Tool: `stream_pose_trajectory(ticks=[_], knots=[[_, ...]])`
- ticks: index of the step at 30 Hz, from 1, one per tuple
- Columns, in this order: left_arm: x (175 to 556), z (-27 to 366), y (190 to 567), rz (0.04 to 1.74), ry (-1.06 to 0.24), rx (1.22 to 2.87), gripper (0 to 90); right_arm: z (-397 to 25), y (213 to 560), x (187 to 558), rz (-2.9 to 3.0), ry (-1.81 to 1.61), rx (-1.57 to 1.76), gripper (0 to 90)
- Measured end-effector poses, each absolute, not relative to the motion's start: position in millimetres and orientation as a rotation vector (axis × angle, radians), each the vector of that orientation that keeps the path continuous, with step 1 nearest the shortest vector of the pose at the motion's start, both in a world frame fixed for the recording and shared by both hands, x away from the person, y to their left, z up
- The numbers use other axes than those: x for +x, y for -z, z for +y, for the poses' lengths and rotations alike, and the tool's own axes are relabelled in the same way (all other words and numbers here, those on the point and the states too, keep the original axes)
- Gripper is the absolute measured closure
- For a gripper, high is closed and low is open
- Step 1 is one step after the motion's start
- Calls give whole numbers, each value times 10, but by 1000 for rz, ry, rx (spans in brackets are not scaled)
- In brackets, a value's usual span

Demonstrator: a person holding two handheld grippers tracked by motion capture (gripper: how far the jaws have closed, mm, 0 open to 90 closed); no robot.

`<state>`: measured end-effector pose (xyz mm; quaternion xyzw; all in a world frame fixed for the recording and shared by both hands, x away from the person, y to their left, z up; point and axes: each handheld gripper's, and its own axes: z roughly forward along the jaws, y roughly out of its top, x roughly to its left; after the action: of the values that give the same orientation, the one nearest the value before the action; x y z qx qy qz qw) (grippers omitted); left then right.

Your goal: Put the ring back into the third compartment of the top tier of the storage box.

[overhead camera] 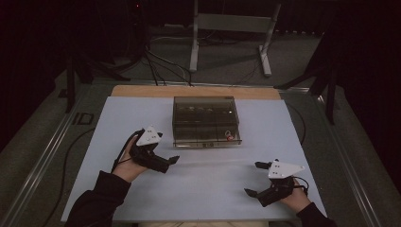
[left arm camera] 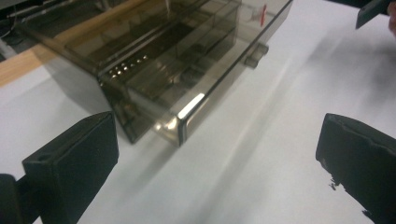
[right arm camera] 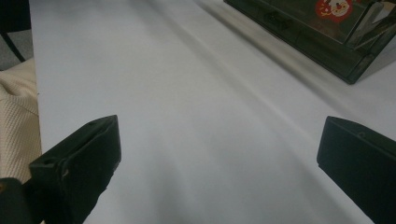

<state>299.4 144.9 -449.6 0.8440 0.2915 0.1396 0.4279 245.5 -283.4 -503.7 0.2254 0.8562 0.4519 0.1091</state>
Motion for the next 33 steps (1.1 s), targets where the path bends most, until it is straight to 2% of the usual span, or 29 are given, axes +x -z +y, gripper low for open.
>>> stream_pose_trajectory(ticks=[20, 33], knots=[[2735, 1877, 4921, 839, -344, 2027, 0, -2810, 5047, 2459, 2526, -1319, 655, 1], [2594, 1993, 5067, 845, -335, 2055, 1, -2801, 5045, 2457, 2529, -1314, 654, 2]])
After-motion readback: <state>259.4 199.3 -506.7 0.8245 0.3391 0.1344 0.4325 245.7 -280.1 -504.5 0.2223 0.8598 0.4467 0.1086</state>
